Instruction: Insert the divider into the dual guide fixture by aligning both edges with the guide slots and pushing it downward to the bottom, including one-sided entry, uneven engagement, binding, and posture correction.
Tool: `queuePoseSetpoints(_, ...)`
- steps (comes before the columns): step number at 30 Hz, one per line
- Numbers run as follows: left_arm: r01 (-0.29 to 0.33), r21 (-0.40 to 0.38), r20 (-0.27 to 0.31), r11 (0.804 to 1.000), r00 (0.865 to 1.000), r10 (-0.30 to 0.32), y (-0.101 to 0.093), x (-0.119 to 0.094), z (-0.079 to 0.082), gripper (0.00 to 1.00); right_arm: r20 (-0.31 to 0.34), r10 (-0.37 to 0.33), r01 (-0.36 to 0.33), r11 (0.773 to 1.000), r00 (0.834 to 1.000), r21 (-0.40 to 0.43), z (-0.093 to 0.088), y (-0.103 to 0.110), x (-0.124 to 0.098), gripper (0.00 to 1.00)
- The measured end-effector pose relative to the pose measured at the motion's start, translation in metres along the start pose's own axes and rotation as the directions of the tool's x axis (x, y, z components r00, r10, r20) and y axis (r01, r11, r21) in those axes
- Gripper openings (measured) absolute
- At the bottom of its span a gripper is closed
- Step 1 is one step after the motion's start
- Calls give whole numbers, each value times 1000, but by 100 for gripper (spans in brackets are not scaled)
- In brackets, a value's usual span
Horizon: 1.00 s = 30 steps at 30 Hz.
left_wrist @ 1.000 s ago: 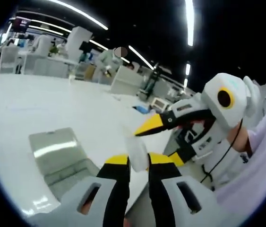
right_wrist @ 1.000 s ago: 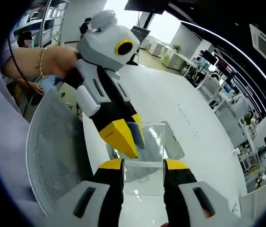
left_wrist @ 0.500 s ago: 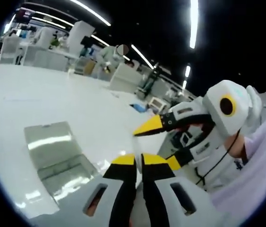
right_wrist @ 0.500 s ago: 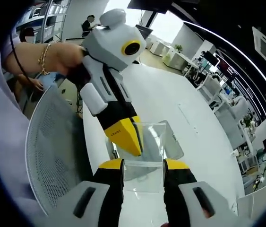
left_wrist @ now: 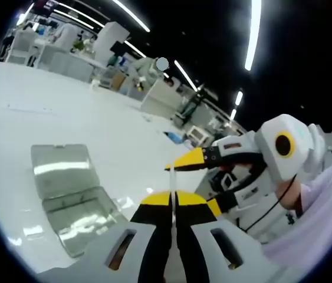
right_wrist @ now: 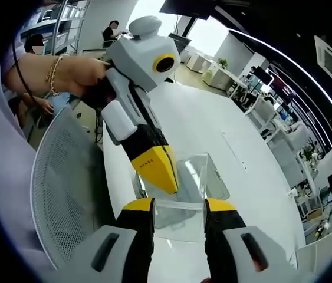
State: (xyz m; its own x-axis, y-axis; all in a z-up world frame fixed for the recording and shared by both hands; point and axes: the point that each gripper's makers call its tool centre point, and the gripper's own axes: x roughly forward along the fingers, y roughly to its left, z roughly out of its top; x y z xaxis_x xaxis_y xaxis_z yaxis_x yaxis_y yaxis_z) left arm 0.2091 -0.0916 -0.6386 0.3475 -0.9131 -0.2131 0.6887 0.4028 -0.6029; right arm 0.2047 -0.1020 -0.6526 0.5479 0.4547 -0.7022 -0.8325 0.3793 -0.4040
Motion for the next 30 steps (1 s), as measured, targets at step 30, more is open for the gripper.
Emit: queuePoseSetpoints(30, 77, 162, 70, 984, 994, -89, 5, -18, -2, 0, 49, 52, -53, 998, 997, 34, -1, -4, -16, 25)
